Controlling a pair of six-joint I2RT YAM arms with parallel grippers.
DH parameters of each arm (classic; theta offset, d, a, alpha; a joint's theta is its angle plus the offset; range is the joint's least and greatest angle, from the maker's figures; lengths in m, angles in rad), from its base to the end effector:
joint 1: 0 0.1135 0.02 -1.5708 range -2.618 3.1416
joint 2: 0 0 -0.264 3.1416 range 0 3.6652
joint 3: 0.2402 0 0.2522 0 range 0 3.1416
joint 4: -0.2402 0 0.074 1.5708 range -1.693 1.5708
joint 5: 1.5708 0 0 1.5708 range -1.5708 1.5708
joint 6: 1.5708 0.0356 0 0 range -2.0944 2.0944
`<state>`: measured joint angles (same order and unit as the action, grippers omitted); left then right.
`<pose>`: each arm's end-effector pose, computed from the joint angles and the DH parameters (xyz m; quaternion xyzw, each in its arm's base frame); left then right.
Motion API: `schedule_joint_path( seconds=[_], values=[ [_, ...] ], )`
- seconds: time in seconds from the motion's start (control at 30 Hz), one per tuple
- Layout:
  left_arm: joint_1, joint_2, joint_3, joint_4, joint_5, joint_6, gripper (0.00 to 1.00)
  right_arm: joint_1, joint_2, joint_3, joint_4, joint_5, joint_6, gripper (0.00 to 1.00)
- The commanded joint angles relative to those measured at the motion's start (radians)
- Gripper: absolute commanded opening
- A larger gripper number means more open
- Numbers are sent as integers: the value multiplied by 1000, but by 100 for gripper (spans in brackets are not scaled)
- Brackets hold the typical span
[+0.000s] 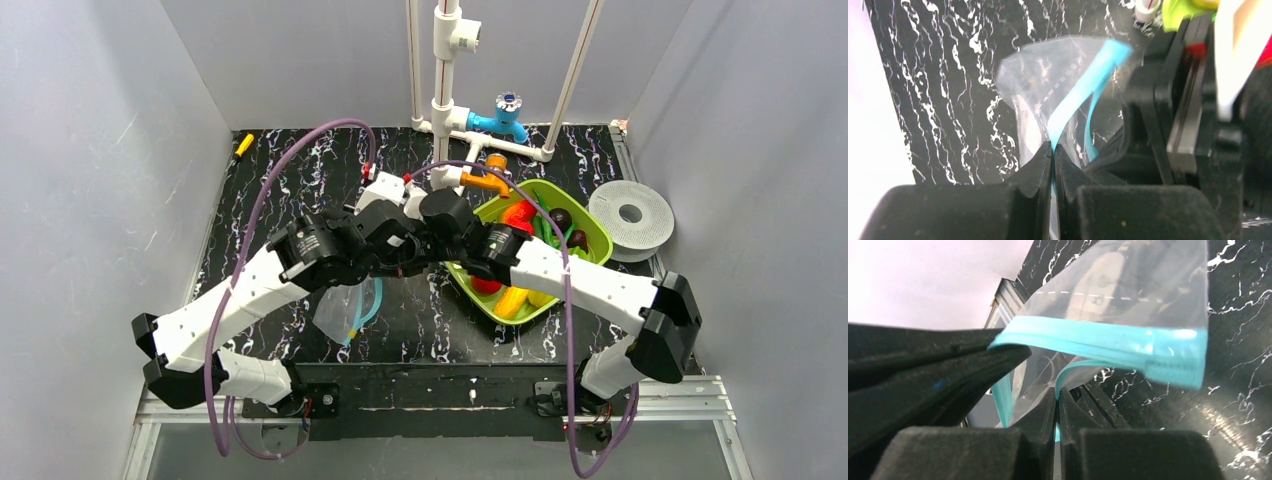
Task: Place the food in the zip-top bag and seal the zipper
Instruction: Open the zipper of the food storage bag.
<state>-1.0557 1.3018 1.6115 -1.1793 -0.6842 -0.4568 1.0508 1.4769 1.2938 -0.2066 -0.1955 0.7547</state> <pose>0.1331 -0.1894 0.4222 0.1509 0.8794 0.0072 0.4516 0.1668 0.3053 0.3493 -0.1757 0.8096 0.4852 0.2796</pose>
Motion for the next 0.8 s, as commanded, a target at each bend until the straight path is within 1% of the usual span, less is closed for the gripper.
schedule_joint_path(
  seconds=[0.0, 0.07, 0.17, 0.23, 0.3, 0.47, 0.5, 0.6, 0.7, 0.77],
  values=[
    [7, -27, -141, 48, -55, -24, 0, -38, 28, -30, 93, -147, -60, 18],
    [34, -33, -221, 109, -26, -37, 0, -58, 18, -79, 90, -160, -73, 36],
    [74, -30, -271, 185, 17, -3, 0, -96, -30, -155, 72, -174, -109, 57],
    [99, -21, -286, 234, 25, 41, 0, -114, -84, -214, 71, -144, -133, 67],
    [130, -2, -282, 269, 50, 81, 0, -132, -144, -272, 69, -120, -147, 74],
    [168, 49, -293, 360, 65, 150, 0, -201, -293, -406, 26, -61, -157, 77],
    [173, 54, -302, 377, 72, 158, 0, -215, -323, -426, 14, -56, -156, 76],
    [189, 66, -344, 435, 90, 189, 0, -245, -393, -462, -43, -17, -164, 70],
    [199, 75, -378, 476, 92, 225, 0, -264, -442, -484, -97, 57, -182, 70],
    [206, 63, -406, 520, 97, 252, 0, -280, -467, -476, -170, 158, -185, 73]
  ],
)
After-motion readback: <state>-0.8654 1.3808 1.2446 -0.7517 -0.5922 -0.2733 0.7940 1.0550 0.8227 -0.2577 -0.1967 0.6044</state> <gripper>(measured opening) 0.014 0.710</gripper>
